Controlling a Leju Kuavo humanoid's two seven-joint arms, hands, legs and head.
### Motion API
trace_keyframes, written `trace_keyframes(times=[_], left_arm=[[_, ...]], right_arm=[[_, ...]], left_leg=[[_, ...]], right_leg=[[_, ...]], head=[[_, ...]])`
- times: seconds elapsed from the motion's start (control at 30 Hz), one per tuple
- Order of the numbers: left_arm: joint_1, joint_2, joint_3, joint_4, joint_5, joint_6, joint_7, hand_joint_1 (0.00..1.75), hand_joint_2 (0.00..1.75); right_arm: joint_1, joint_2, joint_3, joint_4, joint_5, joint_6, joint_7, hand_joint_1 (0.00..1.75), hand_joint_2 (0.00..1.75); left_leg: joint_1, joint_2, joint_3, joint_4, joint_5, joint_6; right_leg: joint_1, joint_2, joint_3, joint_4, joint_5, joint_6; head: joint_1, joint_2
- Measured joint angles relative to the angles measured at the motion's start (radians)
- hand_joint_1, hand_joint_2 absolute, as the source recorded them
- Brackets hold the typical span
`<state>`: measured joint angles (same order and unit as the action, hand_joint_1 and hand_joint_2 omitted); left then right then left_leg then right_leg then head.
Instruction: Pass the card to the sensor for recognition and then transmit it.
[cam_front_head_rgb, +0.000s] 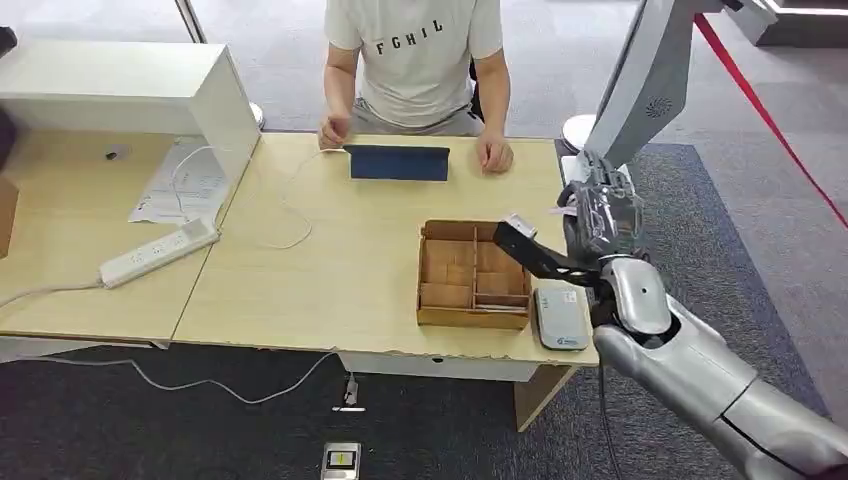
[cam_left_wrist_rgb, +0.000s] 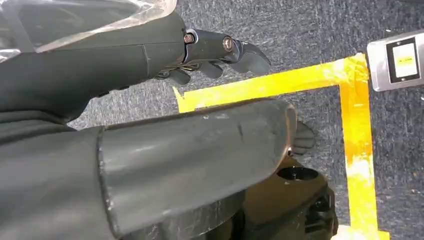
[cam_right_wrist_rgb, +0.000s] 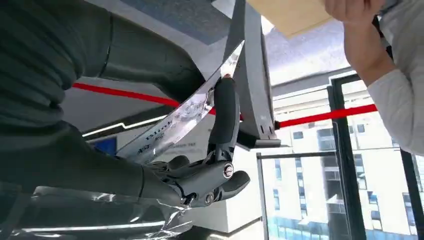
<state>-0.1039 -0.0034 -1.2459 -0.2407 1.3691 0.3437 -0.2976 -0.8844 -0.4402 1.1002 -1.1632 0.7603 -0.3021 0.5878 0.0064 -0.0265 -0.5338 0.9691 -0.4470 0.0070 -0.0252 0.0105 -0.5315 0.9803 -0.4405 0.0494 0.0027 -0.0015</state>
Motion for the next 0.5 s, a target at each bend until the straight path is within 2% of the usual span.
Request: trace_keyframes(times=[0.23, 0.5], left_arm=[[-0.001, -0.002, -0.002, 0.000, -0.002, 0.017, 0.008, 0.00, 0.00], [-0.001, -0.011, -0.002, 0.000, 0.033, 0.034, 0.005, 0.00, 0.00]], right_arm=[[0.001, 0.021, 0.000, -0.014, -0.004, 0.003, -0.048, 1.75, 1.75], [-0.001, 0.074, 0.002, 0.030, -0.027, 0.008, -0.089, 1.75, 1.75]], left_leg=[[0.000, 0.000, 0.000, 0.000, 0.000, 0.000], [0.000, 0.000, 0.000, 0.000, 0.000, 0.000]], right_leg=[[0.000, 0.000, 0.000, 0.000, 0.000, 0.000], [0.000, 0.000, 0.000, 0.000, 0.000, 0.000]], head=[[0.000, 0.000], [0.000, 0.000]])
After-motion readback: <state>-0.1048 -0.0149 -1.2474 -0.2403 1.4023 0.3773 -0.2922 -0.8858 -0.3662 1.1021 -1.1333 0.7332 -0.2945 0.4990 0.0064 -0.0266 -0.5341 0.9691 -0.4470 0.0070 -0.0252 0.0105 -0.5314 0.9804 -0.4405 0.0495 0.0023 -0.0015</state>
